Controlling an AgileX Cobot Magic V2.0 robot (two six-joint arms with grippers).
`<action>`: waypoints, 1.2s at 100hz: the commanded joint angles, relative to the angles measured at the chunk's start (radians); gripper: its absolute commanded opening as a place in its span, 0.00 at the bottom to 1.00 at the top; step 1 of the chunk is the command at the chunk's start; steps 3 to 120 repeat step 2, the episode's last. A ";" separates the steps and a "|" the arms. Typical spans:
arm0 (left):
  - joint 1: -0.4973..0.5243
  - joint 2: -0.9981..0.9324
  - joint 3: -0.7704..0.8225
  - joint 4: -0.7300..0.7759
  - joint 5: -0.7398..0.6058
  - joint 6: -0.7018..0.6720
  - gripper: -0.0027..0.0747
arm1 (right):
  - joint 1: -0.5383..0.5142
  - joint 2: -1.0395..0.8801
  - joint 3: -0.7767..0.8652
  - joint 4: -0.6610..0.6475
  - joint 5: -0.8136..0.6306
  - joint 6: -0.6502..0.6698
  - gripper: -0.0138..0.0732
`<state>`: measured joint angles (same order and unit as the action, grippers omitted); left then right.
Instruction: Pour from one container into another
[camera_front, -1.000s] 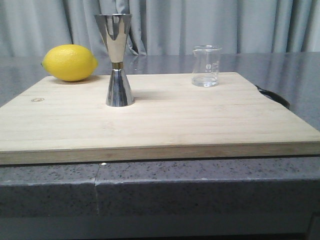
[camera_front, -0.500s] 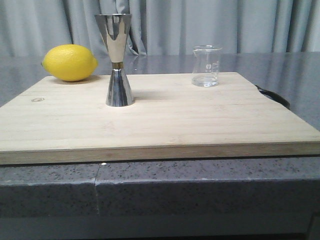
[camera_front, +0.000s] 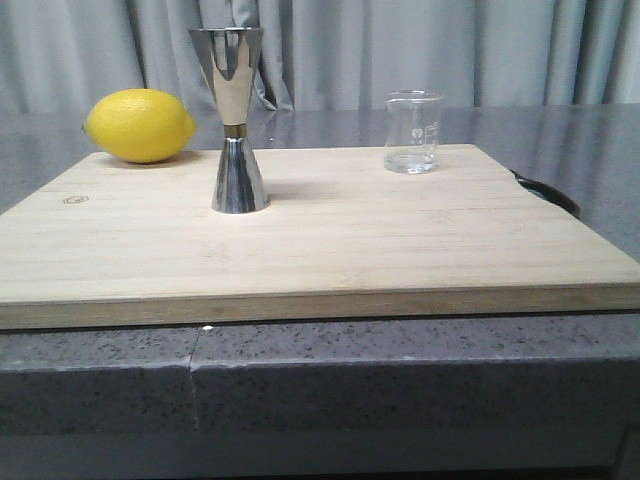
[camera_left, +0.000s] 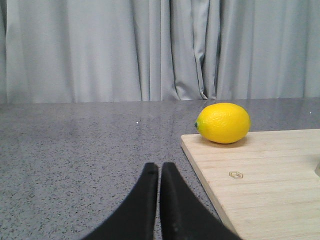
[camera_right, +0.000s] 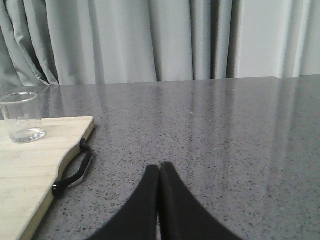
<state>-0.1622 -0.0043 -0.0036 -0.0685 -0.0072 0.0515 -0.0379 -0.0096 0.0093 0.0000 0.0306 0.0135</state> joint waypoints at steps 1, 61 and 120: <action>0.004 -0.028 0.014 -0.007 -0.071 -0.010 0.01 | -0.006 -0.017 0.026 -0.008 -0.076 0.002 0.08; 0.004 -0.028 0.014 -0.007 -0.071 -0.010 0.01 | -0.006 -0.017 0.026 -0.008 -0.076 0.002 0.08; 0.004 -0.028 0.014 -0.007 -0.071 -0.010 0.01 | -0.006 -0.017 0.026 -0.008 -0.076 0.002 0.08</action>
